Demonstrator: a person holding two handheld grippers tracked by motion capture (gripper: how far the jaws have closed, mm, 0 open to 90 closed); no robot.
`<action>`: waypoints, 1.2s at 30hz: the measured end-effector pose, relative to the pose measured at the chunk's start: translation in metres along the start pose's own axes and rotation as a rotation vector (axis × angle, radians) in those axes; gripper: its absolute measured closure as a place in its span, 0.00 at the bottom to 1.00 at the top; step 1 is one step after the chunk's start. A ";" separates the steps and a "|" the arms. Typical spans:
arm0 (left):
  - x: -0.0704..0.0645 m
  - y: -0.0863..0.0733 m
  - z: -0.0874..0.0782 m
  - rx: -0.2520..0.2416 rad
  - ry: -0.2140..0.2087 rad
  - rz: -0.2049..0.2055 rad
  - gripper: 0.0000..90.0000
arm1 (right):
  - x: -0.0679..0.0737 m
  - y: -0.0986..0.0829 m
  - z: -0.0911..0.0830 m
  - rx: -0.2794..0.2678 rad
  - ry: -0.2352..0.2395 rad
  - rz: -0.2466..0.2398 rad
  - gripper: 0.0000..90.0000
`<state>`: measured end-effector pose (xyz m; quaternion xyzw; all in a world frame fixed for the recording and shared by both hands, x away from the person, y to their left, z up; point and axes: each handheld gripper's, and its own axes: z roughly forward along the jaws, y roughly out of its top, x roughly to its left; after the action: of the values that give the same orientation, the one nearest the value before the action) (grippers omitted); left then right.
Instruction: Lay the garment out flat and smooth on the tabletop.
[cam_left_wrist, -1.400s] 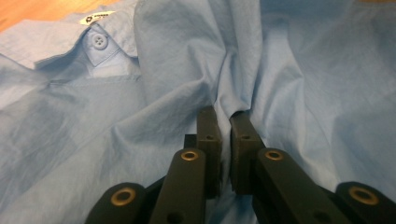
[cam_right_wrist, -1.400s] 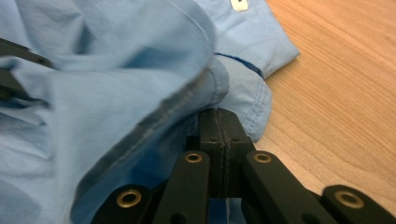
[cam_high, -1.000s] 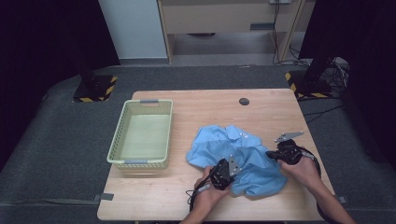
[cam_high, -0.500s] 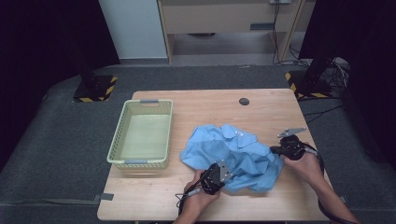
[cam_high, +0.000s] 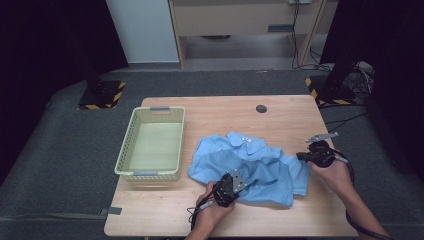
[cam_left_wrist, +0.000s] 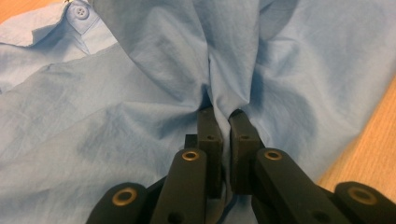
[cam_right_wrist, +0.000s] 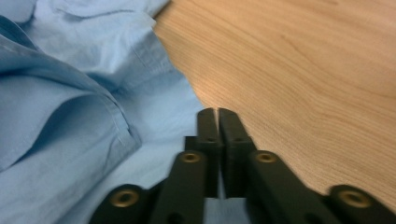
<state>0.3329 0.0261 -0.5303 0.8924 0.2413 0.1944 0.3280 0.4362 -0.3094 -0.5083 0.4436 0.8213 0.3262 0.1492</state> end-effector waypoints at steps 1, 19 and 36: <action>0.000 0.000 0.000 -0.002 -0.001 -0.004 0.95 | 0.001 0.000 -0.002 -0.013 -0.011 0.001 0.85; 0.001 0.006 0.011 -0.003 0.018 -0.064 0.95 | 0.031 -0.046 -0.035 0.041 0.011 -0.008 0.57; 0.002 0.019 0.027 -0.015 0.045 -0.067 0.95 | 0.051 -0.069 -0.038 0.097 0.036 -0.025 0.50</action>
<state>0.3539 0.0016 -0.5361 0.8768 0.2769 0.2052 0.3353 0.3439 -0.3098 -0.5235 0.4340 0.8442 0.2921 0.1167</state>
